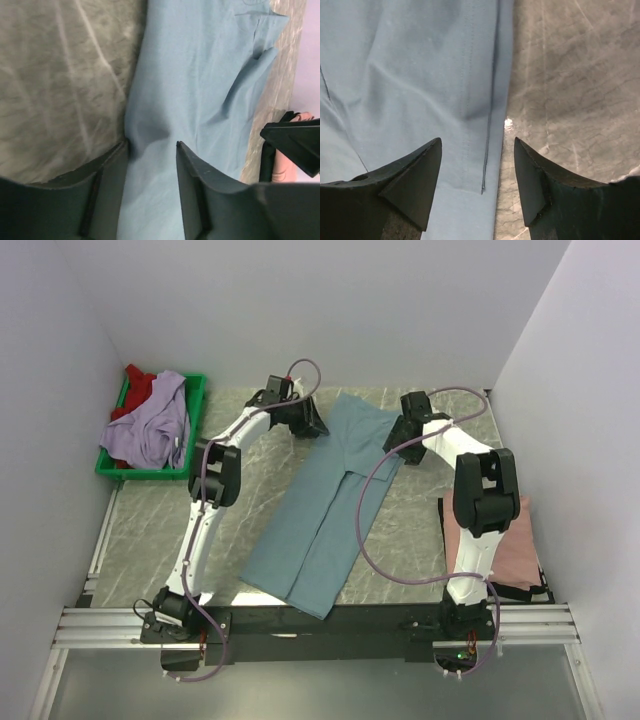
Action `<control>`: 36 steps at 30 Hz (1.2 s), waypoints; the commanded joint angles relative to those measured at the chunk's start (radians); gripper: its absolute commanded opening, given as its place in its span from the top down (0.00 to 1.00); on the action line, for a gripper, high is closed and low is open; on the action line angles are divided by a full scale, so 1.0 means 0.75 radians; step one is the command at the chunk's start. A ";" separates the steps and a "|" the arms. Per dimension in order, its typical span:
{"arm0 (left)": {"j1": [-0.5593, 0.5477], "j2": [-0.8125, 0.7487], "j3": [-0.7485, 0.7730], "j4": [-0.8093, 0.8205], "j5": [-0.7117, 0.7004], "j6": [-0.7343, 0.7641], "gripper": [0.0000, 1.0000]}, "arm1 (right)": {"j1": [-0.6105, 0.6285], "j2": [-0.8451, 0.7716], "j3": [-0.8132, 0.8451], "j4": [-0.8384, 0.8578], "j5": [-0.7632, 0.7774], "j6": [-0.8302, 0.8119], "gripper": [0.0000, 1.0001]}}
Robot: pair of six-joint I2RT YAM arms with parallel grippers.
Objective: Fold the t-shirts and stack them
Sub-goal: Fold the tshirt
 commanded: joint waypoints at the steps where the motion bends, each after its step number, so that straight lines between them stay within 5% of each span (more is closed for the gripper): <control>1: -0.010 0.039 0.044 0.011 -0.077 -0.056 0.53 | -0.019 -0.103 -0.001 0.079 -0.007 0.032 0.34; 8: -0.008 0.023 0.026 0.079 -0.128 -0.148 0.81 | -0.039 -0.034 0.013 0.063 -0.028 0.018 0.36; 15: 0.061 -0.114 -0.187 0.232 -0.241 -0.256 0.99 | -0.039 0.023 0.075 0.056 -0.062 -0.017 0.34; 23: 0.147 -0.251 -0.377 0.296 -0.339 -0.316 1.00 | -0.039 0.077 0.181 0.022 -0.065 -0.033 0.34; 36: 0.294 -0.644 -0.980 0.445 -0.615 -0.465 1.00 | -0.009 0.105 0.253 -0.003 -0.138 -0.107 0.33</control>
